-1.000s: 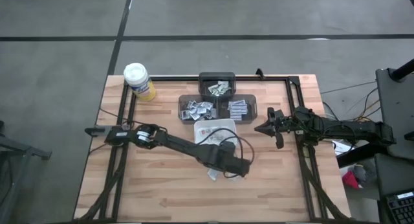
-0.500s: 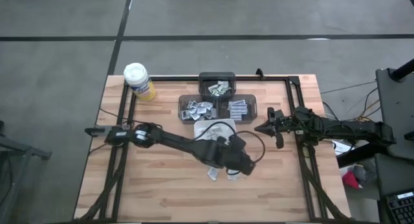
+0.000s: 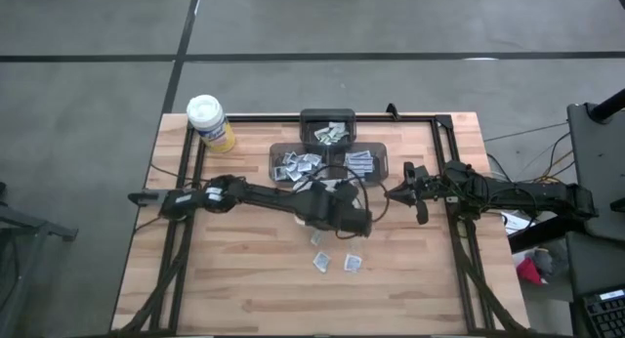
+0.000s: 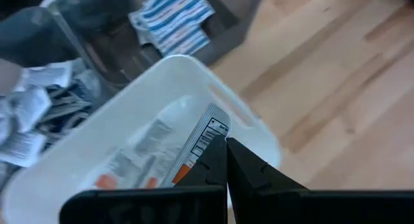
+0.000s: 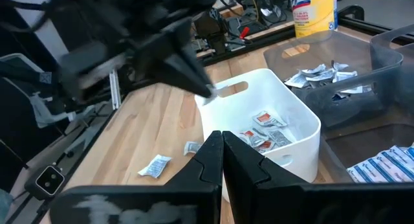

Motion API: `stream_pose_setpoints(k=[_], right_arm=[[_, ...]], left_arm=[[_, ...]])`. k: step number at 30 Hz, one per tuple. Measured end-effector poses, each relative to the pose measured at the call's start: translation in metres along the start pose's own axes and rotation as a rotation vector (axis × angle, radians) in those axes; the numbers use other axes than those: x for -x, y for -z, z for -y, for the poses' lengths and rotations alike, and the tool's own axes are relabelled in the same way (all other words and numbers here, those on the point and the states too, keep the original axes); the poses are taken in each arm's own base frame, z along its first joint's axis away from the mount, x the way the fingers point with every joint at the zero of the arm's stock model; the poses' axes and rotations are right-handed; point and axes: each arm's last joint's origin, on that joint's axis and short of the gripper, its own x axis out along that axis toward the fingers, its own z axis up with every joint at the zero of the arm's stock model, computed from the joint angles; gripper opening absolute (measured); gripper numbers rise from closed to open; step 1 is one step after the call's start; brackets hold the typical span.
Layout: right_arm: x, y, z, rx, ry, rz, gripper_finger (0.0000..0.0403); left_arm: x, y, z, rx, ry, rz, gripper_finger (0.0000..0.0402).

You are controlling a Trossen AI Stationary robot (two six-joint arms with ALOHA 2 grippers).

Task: Pick & Place First Aid Supplies
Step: Put the ointment pack into the white bin

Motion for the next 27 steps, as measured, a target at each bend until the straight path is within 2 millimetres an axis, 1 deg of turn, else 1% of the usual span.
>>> stream_pose_setpoints(k=[11,15,23,27], right_arm=[[0.0,0.0,0.0,0.0,0.0,0.0,0.0008],[0.0,0.0,0.0,-0.003,0.0,0.0,0.0008],[0.0,0.0,0.0,-0.003,0.0,0.0,0.0008],[0.0,0.0,0.0,-0.003,0.0,0.0,0.0008]], left_arm=[[-0.023,-0.024,-0.032,-0.167,-0.102,-0.118,0.0],[-0.029,-0.029,-0.041,-0.21,-0.096,-0.197,0.0],[-0.037,-0.038,-0.051,-0.294,-0.048,-0.283,0.0],[-0.045,-0.036,-0.056,-0.307,-0.064,-0.311,0.0]])
